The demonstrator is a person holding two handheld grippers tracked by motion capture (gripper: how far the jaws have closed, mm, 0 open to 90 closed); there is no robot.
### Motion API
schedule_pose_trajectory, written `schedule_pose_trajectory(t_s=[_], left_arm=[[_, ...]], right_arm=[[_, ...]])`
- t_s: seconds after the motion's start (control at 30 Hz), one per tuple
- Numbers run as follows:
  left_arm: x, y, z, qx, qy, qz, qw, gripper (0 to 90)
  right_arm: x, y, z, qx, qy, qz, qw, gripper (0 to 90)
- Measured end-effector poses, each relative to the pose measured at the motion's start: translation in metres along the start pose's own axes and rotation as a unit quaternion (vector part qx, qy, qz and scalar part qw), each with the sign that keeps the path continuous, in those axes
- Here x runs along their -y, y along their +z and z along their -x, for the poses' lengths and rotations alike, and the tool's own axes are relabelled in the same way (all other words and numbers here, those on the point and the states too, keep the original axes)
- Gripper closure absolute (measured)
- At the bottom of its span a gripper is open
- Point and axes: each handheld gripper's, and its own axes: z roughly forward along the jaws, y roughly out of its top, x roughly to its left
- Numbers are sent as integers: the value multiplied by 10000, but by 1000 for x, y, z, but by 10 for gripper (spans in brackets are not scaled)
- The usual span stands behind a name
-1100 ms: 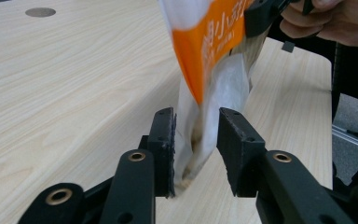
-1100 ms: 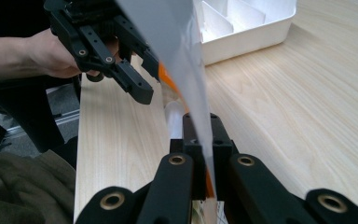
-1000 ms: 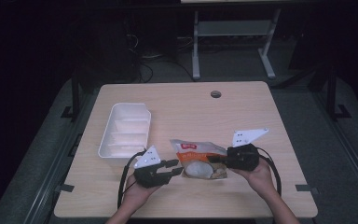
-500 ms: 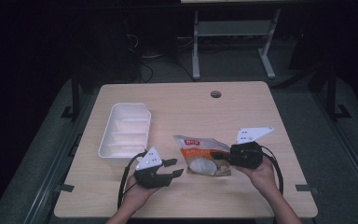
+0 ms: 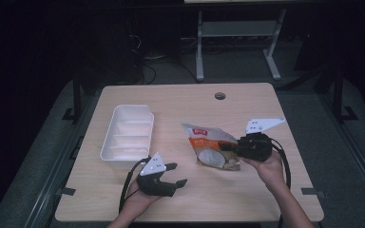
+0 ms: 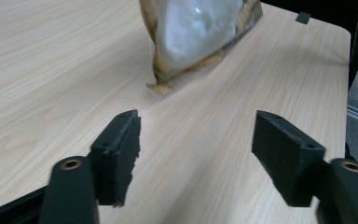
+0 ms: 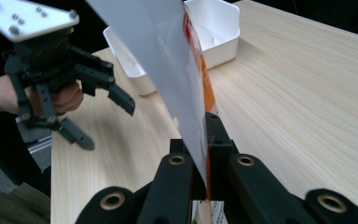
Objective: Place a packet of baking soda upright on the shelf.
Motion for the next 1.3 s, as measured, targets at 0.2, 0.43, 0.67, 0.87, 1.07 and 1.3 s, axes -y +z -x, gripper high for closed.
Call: schedule_pose_trajectory(t_s=[0.2, 0.43, 0.67, 0.87, 1.07, 1.3], left_arm=[[7, -5, 5, 47, 36, -141, 9999, 238], [15, -14, 9, 134, 155, -182, 9996, 209], [20, -18, 7, 132, 135, -286, 9994, 208], [21, -19, 4, 166, 139, -232, 9995, 207], [24, -18, 0, 186, 111, -266, 9994, 207], [27, -19, -4, 167, 141, -342, 9992, 206]], right_arm=[[-16, 5, 5, 68, 23, -47, 10000, 899], [-36, 15, 12, 72, 75, -17, 9999, 899], [-60, 35, 19, 37, 62, -22, 10000, 899], [-83, 56, 20, -56, -3, 6, 10000, 899], [-105, 78, 21, -198, -27, 74, 9998, 899], [-129, 97, 22, -340, -26, 160, 9993, 899]])
